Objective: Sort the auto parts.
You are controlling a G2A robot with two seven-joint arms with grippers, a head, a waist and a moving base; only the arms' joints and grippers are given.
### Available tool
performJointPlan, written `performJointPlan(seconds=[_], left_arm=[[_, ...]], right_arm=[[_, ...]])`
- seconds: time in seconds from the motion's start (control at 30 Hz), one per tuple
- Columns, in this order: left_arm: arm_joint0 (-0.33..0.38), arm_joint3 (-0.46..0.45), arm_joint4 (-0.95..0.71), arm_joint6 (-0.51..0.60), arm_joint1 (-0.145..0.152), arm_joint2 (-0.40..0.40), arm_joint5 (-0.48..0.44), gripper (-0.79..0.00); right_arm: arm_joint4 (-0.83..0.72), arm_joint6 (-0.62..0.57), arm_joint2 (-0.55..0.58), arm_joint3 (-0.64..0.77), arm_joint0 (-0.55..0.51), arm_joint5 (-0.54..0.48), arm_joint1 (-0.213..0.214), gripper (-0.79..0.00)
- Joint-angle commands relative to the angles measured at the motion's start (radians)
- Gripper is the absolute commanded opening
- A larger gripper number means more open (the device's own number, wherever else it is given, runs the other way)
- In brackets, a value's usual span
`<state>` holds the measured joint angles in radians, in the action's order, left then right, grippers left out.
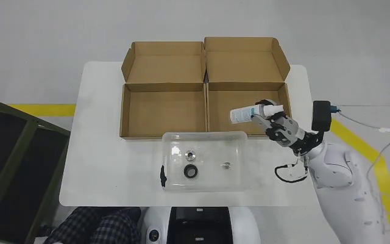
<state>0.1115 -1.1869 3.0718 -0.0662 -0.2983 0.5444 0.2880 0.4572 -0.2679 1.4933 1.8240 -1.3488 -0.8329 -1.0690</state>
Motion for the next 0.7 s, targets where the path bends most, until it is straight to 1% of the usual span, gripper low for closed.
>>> performJointPlan(seconds=[0.0, 0.13, 0.27, 0.43, 0.67], left_arm=[[0.0, 0.0, 0.0, 0.0, 0.0, 0.0, 0.0, 0.0], [0.0, 0.0, 0.0, 0.0, 0.0, 0.0, 0.0, 0.0], [0.0, 0.0, 0.0, 0.0, 0.0, 0.0, 0.0, 0.0], [0.0, 0.0, 0.0, 0.0, 0.0, 0.0, 0.0, 0.0], [0.0, 0.0, 0.0, 0.0, 0.0, 0.0, 0.0, 0.0]], right_arm=[[-0.001, -0.002, -0.008, -0.009, 0.008, 0.0, 0.0, -0.785], [0.026, -0.006, -0.014, -0.023, 0.02, 0.012, 0.0, -0.785], [0.099, -0.005, -0.021, -0.019, 0.023, 0.038, -0.001, -0.785], [0.265, 0.018, -0.036, 0.02, 0.015, 0.108, -0.004, -0.785], [0.393, 0.035, -0.102, 0.001, 0.037, 0.203, -0.013, -0.785]])
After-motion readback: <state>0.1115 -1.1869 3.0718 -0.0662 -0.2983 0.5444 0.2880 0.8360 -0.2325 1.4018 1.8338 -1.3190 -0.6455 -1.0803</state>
